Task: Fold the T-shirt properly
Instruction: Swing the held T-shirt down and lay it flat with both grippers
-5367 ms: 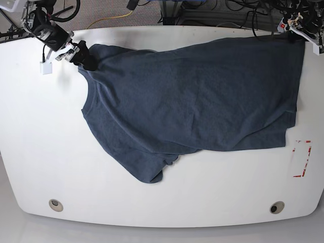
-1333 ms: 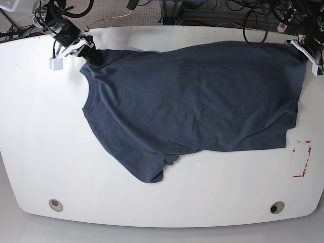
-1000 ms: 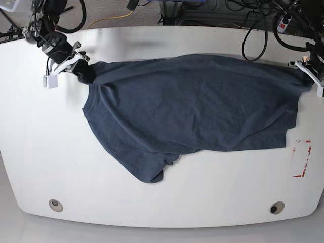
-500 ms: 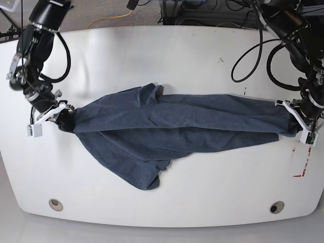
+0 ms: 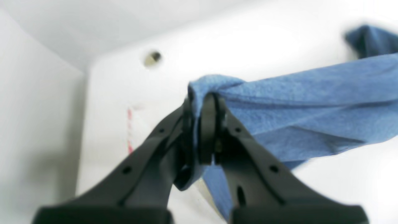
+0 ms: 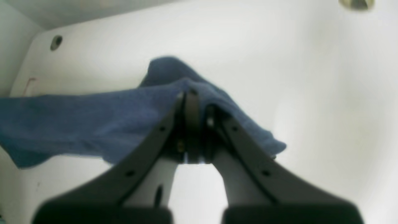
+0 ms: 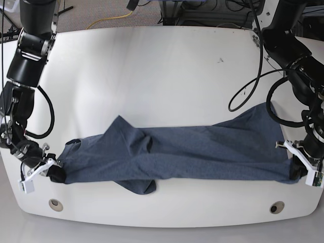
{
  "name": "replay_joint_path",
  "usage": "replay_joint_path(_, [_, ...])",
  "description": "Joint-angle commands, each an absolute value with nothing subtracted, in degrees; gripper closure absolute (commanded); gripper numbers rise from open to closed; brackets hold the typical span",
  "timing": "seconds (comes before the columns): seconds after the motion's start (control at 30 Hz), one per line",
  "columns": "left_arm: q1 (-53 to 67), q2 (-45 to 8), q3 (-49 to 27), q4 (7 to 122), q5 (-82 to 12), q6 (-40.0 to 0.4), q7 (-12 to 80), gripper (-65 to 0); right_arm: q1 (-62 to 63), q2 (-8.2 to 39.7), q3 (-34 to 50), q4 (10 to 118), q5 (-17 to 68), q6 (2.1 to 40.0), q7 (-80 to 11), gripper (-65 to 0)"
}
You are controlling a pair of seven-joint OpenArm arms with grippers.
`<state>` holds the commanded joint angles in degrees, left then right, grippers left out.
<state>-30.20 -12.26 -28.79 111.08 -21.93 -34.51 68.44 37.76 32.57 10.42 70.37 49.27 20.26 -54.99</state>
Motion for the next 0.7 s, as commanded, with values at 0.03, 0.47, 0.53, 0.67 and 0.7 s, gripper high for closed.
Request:
replay_joint_path(0.03, [-32.13, -12.44, -28.62, 110.99, -21.93, -34.24, 68.44, 0.0, 40.31, 32.57, 9.19, 69.58, 48.22, 19.82, -54.99, 0.0])
replay_joint_path(0.47, [-50.95, -12.88, -28.0, 105.27, -18.42, -34.24, 69.76, 0.0, 66.51, 32.66, -3.12, 63.52, 40.84, 19.47, -56.4, 0.0])
replay_joint_path(0.53, [-54.11, -14.29, -28.0, 103.6, -18.51, -34.24, 69.76, -0.1, 70.02, 33.54, -4.97, 63.52, 40.84, 19.56, -57.45, 0.0])
replay_joint_path(0.67, [-59.56, -15.08, -27.38, 102.64, -18.51, -34.24, 69.76, -0.1, 74.42, 34.33, -6.9, 63.96, 41.19, 20.09, -59.12, 0.0])
replay_joint_path(0.7, [-60.7, -15.25, -26.95, 102.37, -18.51, -34.24, 69.76, -0.1, 74.8, 34.33, -6.9, 63.96, 41.19, 20.79, -59.65, 0.0])
